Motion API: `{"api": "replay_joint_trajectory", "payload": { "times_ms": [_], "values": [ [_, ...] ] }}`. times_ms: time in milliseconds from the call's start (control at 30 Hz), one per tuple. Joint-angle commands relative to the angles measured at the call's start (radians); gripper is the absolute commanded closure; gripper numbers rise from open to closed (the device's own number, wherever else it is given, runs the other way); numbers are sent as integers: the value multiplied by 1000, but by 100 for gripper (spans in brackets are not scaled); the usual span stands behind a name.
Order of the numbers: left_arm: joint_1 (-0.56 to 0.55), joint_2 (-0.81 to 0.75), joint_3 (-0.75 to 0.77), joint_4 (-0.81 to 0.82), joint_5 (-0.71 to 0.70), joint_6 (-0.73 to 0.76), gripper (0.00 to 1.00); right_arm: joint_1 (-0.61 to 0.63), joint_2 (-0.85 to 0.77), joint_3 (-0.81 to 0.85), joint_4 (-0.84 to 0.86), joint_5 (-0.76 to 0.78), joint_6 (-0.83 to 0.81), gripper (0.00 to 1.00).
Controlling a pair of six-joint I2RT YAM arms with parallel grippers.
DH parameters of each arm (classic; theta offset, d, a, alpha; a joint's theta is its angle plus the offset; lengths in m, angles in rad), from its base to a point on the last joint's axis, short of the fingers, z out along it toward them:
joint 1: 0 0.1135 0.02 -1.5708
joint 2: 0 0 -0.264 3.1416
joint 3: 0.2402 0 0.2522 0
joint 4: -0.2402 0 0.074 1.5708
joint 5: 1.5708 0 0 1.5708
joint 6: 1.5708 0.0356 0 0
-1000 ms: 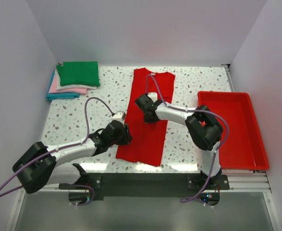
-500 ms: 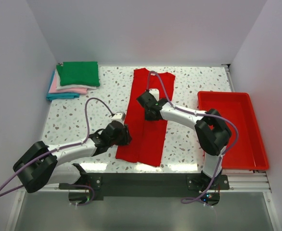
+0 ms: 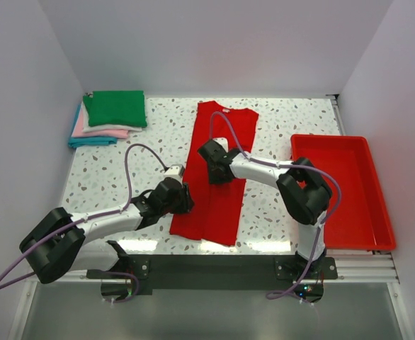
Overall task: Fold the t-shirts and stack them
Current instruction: Fold the tshirt
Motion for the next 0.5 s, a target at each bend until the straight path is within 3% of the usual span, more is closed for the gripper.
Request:
{"api": "replay_joint_trajectory", "payload": {
  "times_ms": [0, 133, 267, 467],
  "values": [
    [5, -8, 1, 42, 6, 12, 58, 8, -19, 42, -7, -3, -27, 54],
    [5, -45, -2, 14, -11, 3, 57, 8, -139, -13, -24, 23, -21, 42],
    [5, -143, -9, -109, -66, -40, 56, 10, -359, -146, -27, 19, 19, 41],
    [5, -316, -77, -285, -159, -135, 50, 57, -643, -537, 5, -36, 176, 46]
  ]
}}
